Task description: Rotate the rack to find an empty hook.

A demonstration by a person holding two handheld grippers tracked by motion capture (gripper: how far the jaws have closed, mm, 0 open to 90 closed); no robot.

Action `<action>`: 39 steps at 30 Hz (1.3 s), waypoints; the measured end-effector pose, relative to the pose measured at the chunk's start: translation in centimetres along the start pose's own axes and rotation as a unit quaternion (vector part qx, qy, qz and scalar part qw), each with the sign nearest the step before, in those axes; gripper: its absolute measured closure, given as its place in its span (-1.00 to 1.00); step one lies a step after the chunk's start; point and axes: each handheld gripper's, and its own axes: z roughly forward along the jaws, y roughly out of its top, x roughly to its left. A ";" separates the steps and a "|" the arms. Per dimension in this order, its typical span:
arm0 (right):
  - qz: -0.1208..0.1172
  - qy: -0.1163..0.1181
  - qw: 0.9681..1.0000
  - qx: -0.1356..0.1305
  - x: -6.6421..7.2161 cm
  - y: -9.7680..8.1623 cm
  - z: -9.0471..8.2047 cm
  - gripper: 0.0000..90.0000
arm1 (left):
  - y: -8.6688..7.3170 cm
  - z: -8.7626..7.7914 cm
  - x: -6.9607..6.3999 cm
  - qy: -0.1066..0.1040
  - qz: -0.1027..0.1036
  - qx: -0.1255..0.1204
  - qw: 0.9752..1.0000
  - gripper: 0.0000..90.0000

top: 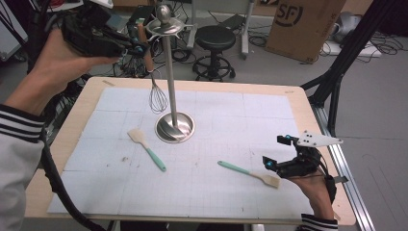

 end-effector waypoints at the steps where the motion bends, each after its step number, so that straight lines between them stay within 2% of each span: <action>1: -0.001 0.000 1.000 0.001 0.0 0.0 0.0 -0.99 | 0.2 0.1 0.1 0.001 0.001 0.003 1.000 1.00; 9: -0.001 -0.001 1.000 0.001 0.0 0.0 0.0 -0.99 | 0.2 1.4 1.5 0.010 0.001 0.019 1.000 1.00; 11: -0.001 -0.001 1.000 0.002 0.0 0.0 0.0 -0.99 | -0.1 1.3 2.0 0.017 -0.005 0.019 1.000 1.00; 17: -0.004 -0.001 1.000 0.007 0.0 0.0 0.2 -0.99 | -0.8 0.7 3.6 0.018 -0.015 0.017 1.000 1.00; 23: -0.003 -0.002 1.000 0.011 0.1 0.0 0.3 -0.99 | -1.3 0.5 4.6 0.029 -0.015 0.015 0.999 1.00; 24: -0.005 -0.003 1.000 0.011 0.0 0.0 0.3 -0.99 | -1.3 0.5 4.7 0.025 -0.017 0.015 0.999 1.00; 33: -0.002 -0.005 1.000 0.011 -0.1 -0.1 0.1 -0.99 | -2.6 0.2 4.7 0.017 -0.019 0.016 1.000 1.00; 36: 0.000 -0.004 1.000 0.012 -0.2 -0.1 0.1 -0.99 | -3.7 -0.2 4.2 0.009 -0.026 0.000 1.000 0.98; 39: -0.001 -0.006 1.000 0.010 -0.3 -0.2 0.0 -0.99 | -5.0 -0.4 3.8 -0.001 -0.029 0.006 1.000 0.84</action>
